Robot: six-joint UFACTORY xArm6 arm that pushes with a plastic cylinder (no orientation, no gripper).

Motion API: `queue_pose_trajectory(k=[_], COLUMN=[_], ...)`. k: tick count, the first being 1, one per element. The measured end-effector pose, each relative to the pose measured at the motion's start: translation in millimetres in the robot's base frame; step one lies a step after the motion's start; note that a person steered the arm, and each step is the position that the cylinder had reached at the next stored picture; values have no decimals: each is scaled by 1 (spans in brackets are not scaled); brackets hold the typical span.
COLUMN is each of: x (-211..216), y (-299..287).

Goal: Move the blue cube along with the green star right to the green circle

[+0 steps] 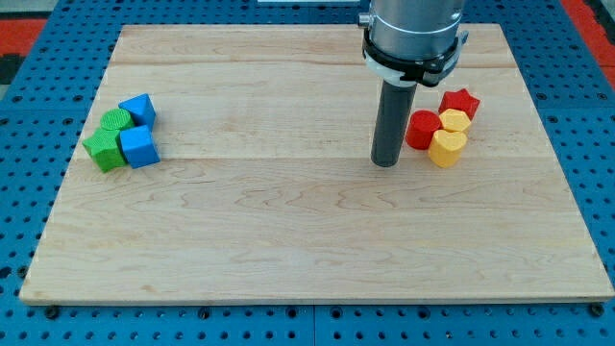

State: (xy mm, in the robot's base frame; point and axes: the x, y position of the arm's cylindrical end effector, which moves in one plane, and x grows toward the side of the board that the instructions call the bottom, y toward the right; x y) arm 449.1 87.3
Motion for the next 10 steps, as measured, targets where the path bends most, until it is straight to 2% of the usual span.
queue_pose_trajectory(k=[3,5,9,10], x=[-8,12,6,25], y=[-2,-79,-83,-86])
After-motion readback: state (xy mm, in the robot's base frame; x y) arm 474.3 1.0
